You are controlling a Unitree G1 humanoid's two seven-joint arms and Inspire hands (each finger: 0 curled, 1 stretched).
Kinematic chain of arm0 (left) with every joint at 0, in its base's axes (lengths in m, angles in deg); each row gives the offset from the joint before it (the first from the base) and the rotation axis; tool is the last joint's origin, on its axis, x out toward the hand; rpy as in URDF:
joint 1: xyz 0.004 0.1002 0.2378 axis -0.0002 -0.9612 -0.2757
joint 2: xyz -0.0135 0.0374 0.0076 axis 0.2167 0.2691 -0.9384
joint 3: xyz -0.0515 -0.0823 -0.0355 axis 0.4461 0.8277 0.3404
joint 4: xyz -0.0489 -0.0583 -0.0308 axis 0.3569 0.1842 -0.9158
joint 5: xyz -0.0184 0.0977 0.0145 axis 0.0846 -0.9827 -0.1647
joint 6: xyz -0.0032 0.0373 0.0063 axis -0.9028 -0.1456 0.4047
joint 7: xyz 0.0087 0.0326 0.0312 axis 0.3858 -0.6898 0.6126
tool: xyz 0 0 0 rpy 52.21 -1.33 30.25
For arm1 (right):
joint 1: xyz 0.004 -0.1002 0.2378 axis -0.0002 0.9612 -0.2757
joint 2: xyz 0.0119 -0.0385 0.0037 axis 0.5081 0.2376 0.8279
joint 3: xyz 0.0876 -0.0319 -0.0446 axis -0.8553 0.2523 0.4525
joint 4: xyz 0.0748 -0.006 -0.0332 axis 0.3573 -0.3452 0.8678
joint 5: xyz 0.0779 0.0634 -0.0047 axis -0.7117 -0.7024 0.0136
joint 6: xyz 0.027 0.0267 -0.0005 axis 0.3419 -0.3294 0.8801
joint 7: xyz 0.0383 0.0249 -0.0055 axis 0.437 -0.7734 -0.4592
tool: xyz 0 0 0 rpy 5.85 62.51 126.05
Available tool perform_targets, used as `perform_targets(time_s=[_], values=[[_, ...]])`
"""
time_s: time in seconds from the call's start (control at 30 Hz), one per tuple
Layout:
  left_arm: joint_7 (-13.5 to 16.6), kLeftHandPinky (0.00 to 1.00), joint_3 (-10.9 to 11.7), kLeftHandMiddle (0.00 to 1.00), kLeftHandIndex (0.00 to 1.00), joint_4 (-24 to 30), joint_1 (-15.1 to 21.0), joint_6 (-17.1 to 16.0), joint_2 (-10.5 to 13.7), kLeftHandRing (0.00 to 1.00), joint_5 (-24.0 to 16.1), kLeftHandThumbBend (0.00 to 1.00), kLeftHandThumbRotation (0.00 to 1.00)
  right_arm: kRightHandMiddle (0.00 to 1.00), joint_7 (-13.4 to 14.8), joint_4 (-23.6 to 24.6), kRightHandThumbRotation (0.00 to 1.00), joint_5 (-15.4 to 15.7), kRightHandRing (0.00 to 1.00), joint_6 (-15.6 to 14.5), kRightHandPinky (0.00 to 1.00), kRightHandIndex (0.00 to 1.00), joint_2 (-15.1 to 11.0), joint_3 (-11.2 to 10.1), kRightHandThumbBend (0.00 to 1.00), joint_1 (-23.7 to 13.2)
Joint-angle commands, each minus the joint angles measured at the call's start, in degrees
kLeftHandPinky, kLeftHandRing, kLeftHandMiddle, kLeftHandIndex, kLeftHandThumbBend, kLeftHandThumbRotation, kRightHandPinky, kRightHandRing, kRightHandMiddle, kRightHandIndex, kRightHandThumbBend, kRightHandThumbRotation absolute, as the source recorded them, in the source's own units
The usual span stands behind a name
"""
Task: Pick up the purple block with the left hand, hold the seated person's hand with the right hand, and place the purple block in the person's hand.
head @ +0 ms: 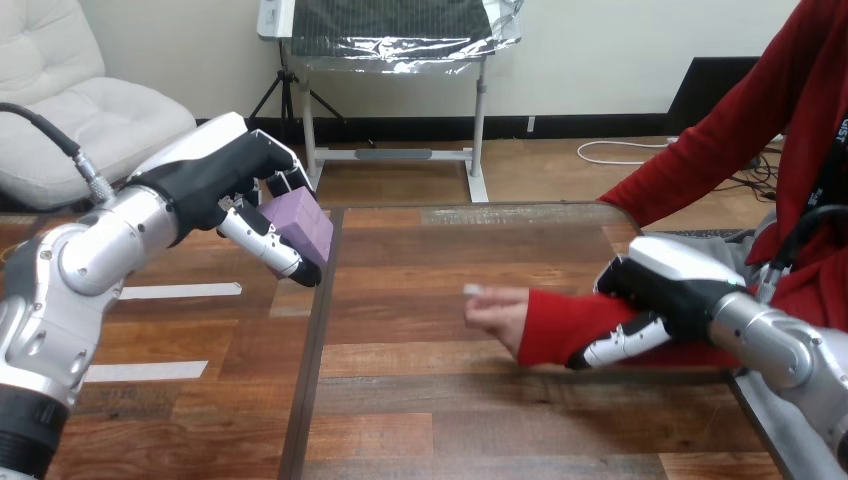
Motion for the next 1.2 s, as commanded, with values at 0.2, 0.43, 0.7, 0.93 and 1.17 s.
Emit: perform_targets(time_s=[0.2, 0.43, 0.7, 0.93, 1.17], values=[[2.2, 0.1, 1.8, 0.22, 0.39, -2.8, 4.9, -1.9, -0.9, 0.15, 0.8, 0.81, 0.0, 0.29, -0.9, 8.9, 0.43, -3.2, 0.25, 0.8, 0.22, 0.29, -1.5, -4.4, 0.78, -3.0], [4.2, 0.11, 1.7, 0.24, 0.39, -6.1, 6.1, -3.6, -2.0, 0.16, 0.9, 0.8, 0.0, 0.28, -2.0, 12.5, 0.45, -3.3, 0.24, -0.5, 0.22, 0.28, -1.9, -4.9, 0.78, -2.4], [4.8, 0.19, 1.5, 0.32, 0.39, -10.2, 8.0, -3.8, -3.5, 0.25, 1.4, 0.78, 0.0, 0.28, -2.9, 15.4, 0.45, -4.0, 0.24, -1.5, 0.22, 0.29, -1.9, -5.3, 0.79, -1.7], [6.0, 0.22, 1.2, 0.34, 0.39, -15.8, 10.4, -6.0, -5.1, 0.28, 1.7, 0.77, 0.0, 0.28, -2.9, 16.5, 0.45, -4.3, 0.24, -1.5, 0.22, 0.29, -1.5, -5.6, 0.8, -1.4], [7.4, 0.25, 0.7, 0.37, 0.38, -20.7, 12.7, -7.4, -6.9, 0.31, 1.4, 0.78, 0.0, 0.28, -3.5, 17.1, 0.48, -4.7, 0.24, -1.5, 0.23, 0.27, -1.2, -5.6, 0.8, -1.3]])
